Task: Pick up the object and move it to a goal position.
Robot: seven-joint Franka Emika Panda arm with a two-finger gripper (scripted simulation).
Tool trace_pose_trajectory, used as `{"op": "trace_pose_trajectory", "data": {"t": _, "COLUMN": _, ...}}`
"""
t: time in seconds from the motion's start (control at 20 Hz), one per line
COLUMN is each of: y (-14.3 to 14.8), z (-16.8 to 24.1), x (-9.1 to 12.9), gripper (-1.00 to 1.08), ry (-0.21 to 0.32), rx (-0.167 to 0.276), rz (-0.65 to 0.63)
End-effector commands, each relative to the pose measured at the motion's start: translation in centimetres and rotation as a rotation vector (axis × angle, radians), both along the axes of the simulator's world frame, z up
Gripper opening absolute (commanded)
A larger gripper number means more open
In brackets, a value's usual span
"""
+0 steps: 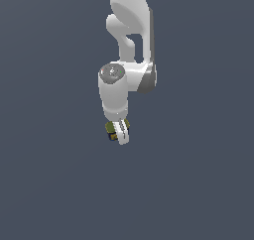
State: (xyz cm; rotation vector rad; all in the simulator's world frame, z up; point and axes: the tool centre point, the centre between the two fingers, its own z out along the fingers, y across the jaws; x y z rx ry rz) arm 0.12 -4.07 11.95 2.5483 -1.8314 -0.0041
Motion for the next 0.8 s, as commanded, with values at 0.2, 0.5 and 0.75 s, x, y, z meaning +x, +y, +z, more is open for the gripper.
{"op": "trace_pose_trajectory", "data": {"t": 0.2, "y": 0.0, "z": 4.3, "x": 2.1, "gripper": -1.0, "ry": -0.004, "rx": 0.0, "rz": 0.0}}
{"op": "trace_pose_trajectory", "data": {"t": 0.5, "y": 0.0, "z": 6.2, "x": 3.1, "gripper": -1.0, "ry": -0.004, "rx": 0.001, "rz": 0.0}}
{"op": "trace_pose_trajectory", "data": {"t": 0.75, "y": 0.0, "z": 6.4, "x": 3.3, "gripper": -1.0, "ry": -0.004, "rx": 0.001, "rz": 0.001}}
